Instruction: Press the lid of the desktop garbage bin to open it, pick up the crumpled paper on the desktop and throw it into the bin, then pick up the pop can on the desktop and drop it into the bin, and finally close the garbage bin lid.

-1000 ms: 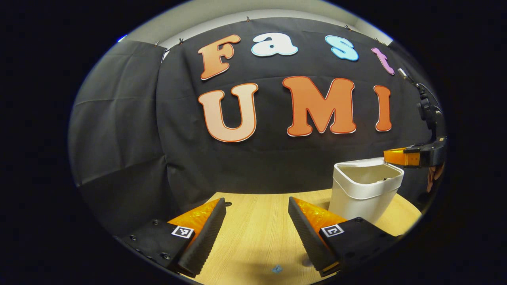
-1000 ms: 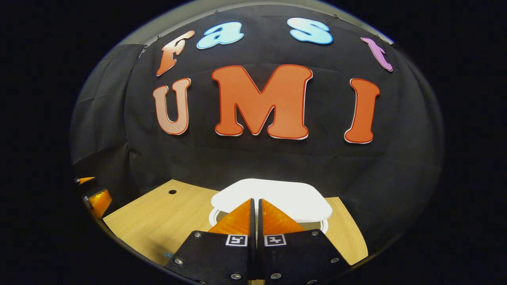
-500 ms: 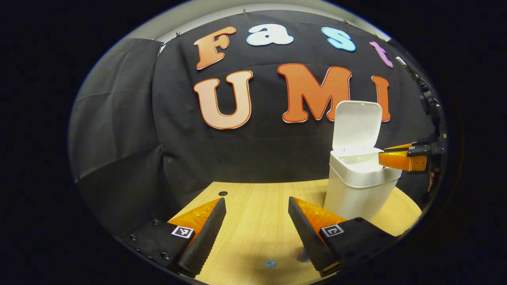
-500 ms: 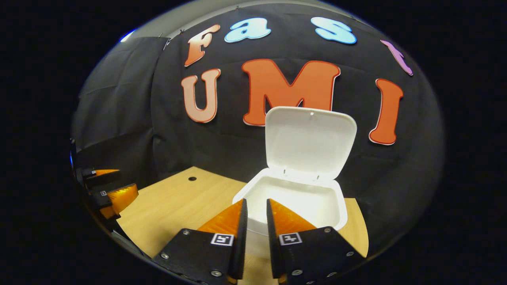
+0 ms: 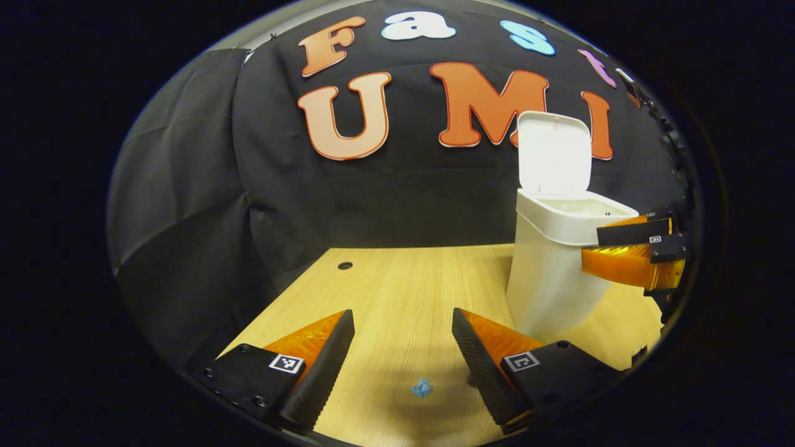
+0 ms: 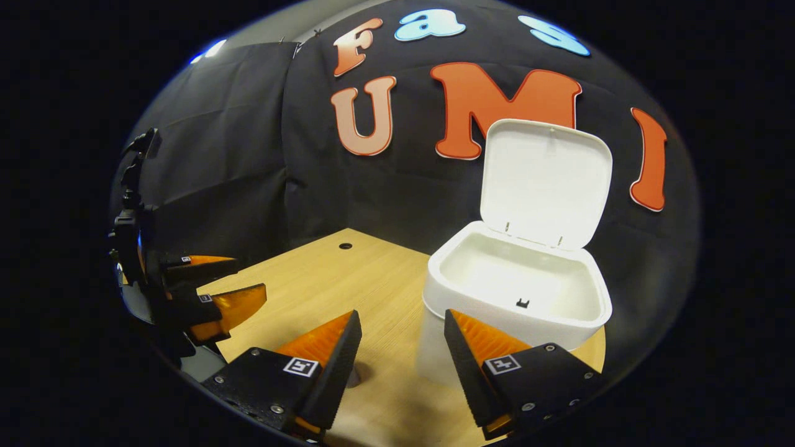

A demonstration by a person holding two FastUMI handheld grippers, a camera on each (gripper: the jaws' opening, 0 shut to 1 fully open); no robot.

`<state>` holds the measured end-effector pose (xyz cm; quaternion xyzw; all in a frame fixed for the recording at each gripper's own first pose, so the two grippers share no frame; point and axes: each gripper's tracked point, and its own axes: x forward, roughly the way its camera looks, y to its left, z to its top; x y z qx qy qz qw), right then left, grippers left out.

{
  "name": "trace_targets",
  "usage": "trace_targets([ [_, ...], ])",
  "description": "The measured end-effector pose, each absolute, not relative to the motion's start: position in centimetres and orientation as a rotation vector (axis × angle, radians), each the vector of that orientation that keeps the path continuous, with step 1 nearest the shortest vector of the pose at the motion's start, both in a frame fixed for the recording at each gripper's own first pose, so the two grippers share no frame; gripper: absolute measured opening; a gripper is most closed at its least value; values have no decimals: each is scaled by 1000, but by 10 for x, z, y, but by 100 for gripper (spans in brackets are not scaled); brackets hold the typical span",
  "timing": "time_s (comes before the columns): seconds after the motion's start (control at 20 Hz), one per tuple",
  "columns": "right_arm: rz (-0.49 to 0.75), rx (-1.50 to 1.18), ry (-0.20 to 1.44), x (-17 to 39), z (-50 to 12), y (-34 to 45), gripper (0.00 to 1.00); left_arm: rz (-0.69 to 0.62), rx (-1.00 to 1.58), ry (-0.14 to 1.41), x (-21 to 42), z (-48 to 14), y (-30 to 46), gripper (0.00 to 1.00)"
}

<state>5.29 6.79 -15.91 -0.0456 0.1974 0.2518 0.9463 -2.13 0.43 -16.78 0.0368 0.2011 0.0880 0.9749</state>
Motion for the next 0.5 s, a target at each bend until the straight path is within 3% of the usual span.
trace_targets([
  [0.05,515,-97,419,50,-164,72,82,166,85,422,-21,-173,5,94],
  [0.1,515,-103,435,46,-171,78,82,150,92,448,-23,-182,5,100],
  [0.5,465,-128,569,28,-223,97,83,-64,69,659,-21,-262,-3,100],
])
